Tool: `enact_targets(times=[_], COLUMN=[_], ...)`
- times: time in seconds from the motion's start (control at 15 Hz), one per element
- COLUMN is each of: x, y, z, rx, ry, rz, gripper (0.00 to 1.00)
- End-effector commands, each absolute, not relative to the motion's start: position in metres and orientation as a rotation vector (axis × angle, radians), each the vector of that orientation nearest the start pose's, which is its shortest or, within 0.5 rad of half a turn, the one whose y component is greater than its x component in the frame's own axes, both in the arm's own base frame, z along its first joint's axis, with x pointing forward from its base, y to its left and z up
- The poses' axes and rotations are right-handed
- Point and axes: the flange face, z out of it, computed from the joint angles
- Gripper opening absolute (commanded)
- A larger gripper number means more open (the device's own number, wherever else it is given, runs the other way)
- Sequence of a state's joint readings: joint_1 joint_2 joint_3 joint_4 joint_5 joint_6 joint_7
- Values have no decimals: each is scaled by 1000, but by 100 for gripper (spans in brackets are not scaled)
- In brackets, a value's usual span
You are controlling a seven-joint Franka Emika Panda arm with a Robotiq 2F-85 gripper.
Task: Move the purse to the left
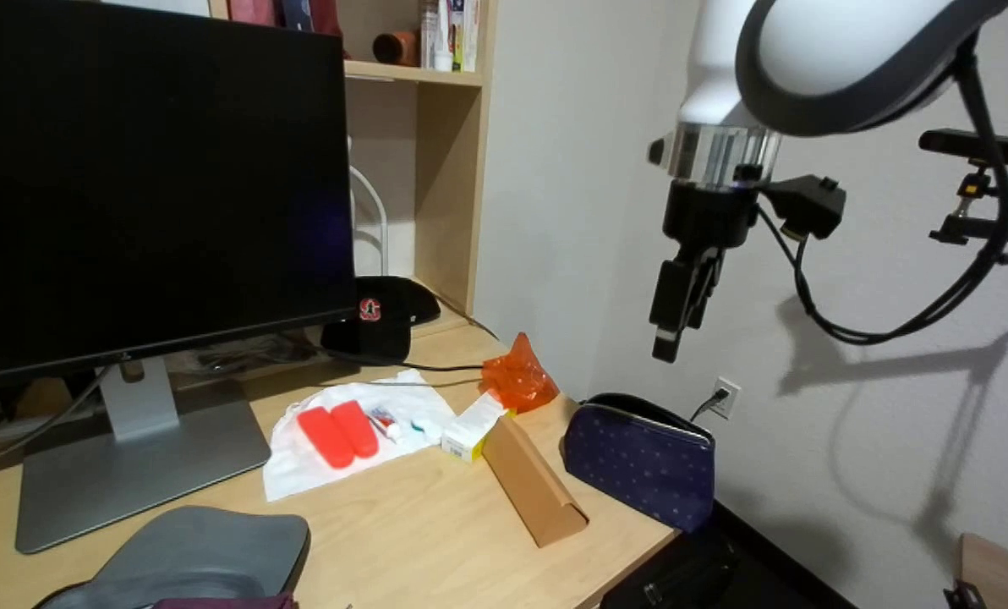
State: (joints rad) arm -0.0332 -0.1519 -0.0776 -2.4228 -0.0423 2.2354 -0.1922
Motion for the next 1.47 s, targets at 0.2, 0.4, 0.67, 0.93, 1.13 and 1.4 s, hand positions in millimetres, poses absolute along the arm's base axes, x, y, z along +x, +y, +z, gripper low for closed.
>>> enact_targets(times=[0.2,0.4,0.67,0.93,1.13,1.4], x=[464,467,477,490,498,506], y=[-54,-56,-55,-50,-50,-51], z=[275,250,222,207,204,202], rx=[-3001,-2979,-2986,-3008,-3003,-2998], ry=[-278,-347,-356,-363,-365,-369], rz=[12,16,58,46,42,33], gripper=[100,100,100,100,67,39])
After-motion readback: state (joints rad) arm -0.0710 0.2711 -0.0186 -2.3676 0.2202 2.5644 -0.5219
